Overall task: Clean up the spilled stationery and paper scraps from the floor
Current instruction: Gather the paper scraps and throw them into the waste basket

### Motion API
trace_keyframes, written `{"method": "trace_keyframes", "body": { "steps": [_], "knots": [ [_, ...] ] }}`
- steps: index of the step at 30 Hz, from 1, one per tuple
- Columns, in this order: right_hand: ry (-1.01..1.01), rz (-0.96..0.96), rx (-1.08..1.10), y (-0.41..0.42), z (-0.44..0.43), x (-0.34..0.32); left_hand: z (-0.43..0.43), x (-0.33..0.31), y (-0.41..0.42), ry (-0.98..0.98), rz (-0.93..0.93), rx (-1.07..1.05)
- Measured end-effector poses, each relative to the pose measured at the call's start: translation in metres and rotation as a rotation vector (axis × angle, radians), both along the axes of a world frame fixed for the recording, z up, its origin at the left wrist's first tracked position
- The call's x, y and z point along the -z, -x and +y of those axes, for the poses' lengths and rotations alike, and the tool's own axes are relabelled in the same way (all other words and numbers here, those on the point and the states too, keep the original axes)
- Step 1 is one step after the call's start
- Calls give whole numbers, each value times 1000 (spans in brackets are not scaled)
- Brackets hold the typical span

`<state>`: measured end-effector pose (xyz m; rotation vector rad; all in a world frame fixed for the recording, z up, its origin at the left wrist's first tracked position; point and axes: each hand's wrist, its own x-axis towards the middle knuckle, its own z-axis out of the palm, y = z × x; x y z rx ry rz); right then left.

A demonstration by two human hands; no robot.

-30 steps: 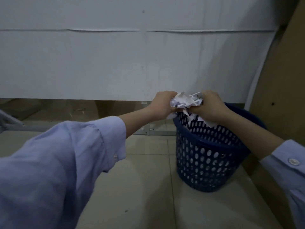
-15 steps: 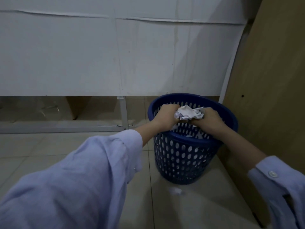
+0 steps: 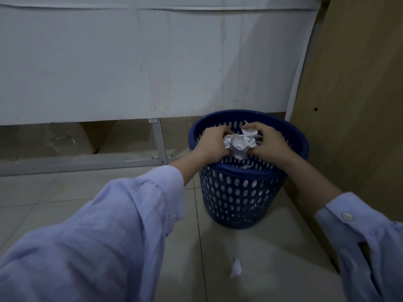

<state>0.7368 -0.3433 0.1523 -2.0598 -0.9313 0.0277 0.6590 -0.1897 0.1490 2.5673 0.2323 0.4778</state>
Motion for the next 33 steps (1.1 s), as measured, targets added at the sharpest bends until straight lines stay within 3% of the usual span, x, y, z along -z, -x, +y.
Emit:
{"method": "trace_keyframes", "body": {
  "steps": [9, 14, 17, 21, 25, 29, 33],
  "knots": [
    [-62, 65, 116, -3, -2, 1, 1, 3, 0, -2, 9, -10],
    [-175, -9, 243, -2, -1, 1, 2, 5, 0, 0, -38, -26],
    [-286, -148, 262, 5, -2, -3, 3, 7, 1, 21, -93, -41],
    [-429, -497, 261, 24, -9, -2, 3, 6, 3, 40, -171, -48],
    [-446, -756, 109, 75, -18, 22, 4, 10, 5, 68, -217, -58],
    [-221, -743, -178, 122, -30, 68, 5, 12, 6, 86, -229, -58],
    [472, -274, -322, 137, -34, 131, 6, 12, 7, 94, -232, -57]
  ]
}}
